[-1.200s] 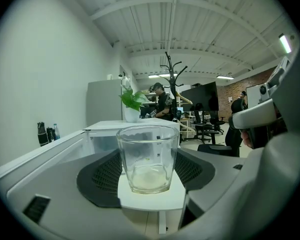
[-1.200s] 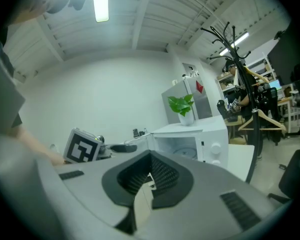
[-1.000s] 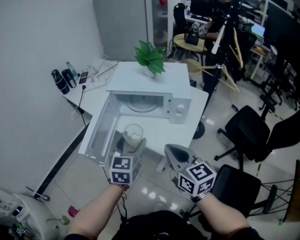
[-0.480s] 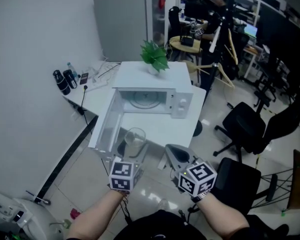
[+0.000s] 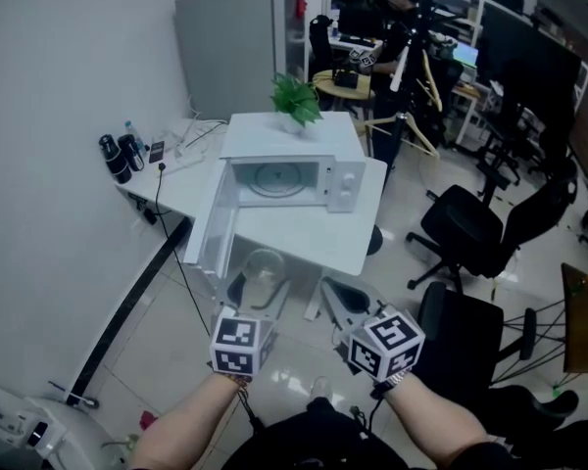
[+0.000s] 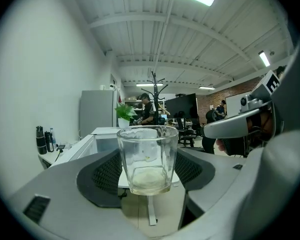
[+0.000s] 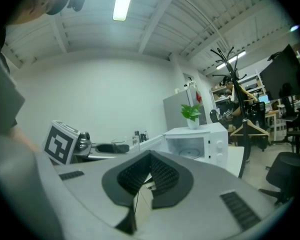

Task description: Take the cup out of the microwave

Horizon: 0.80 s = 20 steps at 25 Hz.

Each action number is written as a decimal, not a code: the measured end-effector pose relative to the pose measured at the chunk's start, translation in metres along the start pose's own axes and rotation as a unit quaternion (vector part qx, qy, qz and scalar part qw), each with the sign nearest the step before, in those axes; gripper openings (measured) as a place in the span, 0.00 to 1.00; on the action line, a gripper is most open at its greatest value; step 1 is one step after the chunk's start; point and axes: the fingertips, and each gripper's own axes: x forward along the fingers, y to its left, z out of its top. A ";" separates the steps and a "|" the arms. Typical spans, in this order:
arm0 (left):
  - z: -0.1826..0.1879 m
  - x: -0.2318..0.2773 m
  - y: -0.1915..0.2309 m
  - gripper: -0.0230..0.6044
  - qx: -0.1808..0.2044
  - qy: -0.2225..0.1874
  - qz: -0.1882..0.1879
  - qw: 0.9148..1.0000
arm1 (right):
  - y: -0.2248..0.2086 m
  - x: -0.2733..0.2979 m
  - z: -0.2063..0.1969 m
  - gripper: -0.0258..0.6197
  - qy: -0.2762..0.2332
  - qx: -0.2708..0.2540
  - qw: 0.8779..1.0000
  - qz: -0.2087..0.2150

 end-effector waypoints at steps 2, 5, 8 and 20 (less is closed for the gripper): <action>-0.001 -0.012 -0.005 0.55 0.000 -0.002 -0.006 1.000 | 0.010 -0.009 -0.003 0.04 0.000 -0.002 1.000 -0.005; -0.003 -0.029 -0.014 0.55 0.000 -0.004 -0.015 1.000 | 0.022 -0.023 -0.005 0.04 0.000 -0.004 1.000 -0.014; -0.005 -0.044 -0.022 0.55 -0.003 -0.005 -0.021 1.000 | 0.033 -0.036 -0.005 0.04 0.001 -0.008 1.000 -0.019; 0.005 -0.078 -0.061 0.55 -0.003 -0.011 -0.015 1.000 | 0.041 -0.079 -0.001 0.04 -0.001 -0.015 1.000 -0.004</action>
